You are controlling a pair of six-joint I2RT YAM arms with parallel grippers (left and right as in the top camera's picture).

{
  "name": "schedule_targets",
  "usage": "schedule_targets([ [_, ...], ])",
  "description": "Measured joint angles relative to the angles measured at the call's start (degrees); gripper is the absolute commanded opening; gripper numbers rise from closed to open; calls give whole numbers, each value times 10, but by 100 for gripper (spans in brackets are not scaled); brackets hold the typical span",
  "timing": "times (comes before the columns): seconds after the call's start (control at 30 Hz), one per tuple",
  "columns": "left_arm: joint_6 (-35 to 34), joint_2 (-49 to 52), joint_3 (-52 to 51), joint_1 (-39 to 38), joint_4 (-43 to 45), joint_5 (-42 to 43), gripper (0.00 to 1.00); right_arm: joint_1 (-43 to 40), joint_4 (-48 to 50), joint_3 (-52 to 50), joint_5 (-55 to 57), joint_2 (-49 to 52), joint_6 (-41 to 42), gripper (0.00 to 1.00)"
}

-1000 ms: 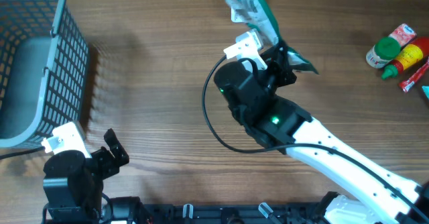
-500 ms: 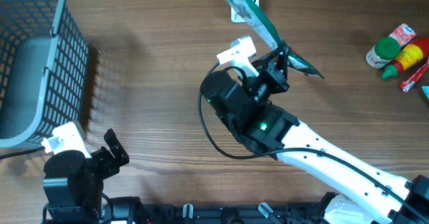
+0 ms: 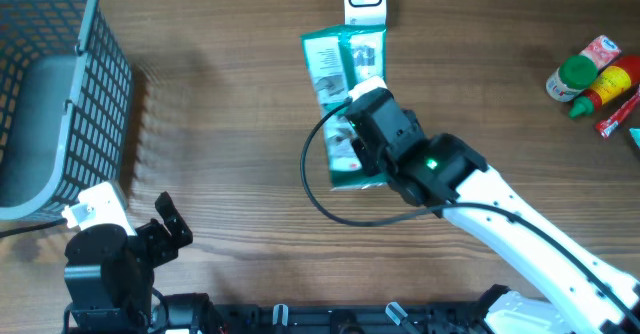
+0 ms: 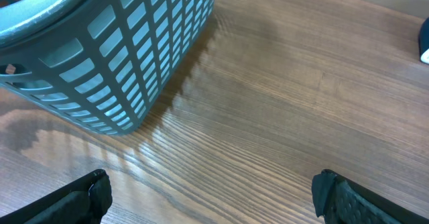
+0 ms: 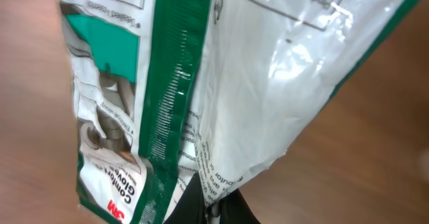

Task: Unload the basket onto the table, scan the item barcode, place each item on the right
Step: 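Lift the gloves pack upright with the right gripper, then grasp the gloves pack with the left gripper and release the right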

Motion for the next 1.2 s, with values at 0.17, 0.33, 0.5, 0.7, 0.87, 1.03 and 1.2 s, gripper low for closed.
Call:
schedule_targets([
  [0.17, 0, 0, 0, 0, 0, 0, 100, -7, -5, 0, -183, -55, 46, 4],
  [0.33, -26, 0, 0, 0, 69, 62, 100, -51, -17, 0, -334, -61, 58, 4],
  [0.5, -89, 0, 0, 0, 107, 207, 100, -98, -17, 0, -491, -61, 52, 4],
  [0.7, -98, 1, -27, 0, 184, 416, 86, -131, -30, 0, -588, -61, 38, 4],
  [0.87, -162, 72, -107, 0, 298, 568, 85, -132, -34, 0, -621, -61, 33, 4],
  [1.03, -198, 209, -133, 0, 410, 698, 82, -132, -44, 0, -627, -61, 29, 4],
  [1.2, -209, 283, -134, 0, 466, 780, 57, -132, -51, -2, -627, -47, 22, 4],
])
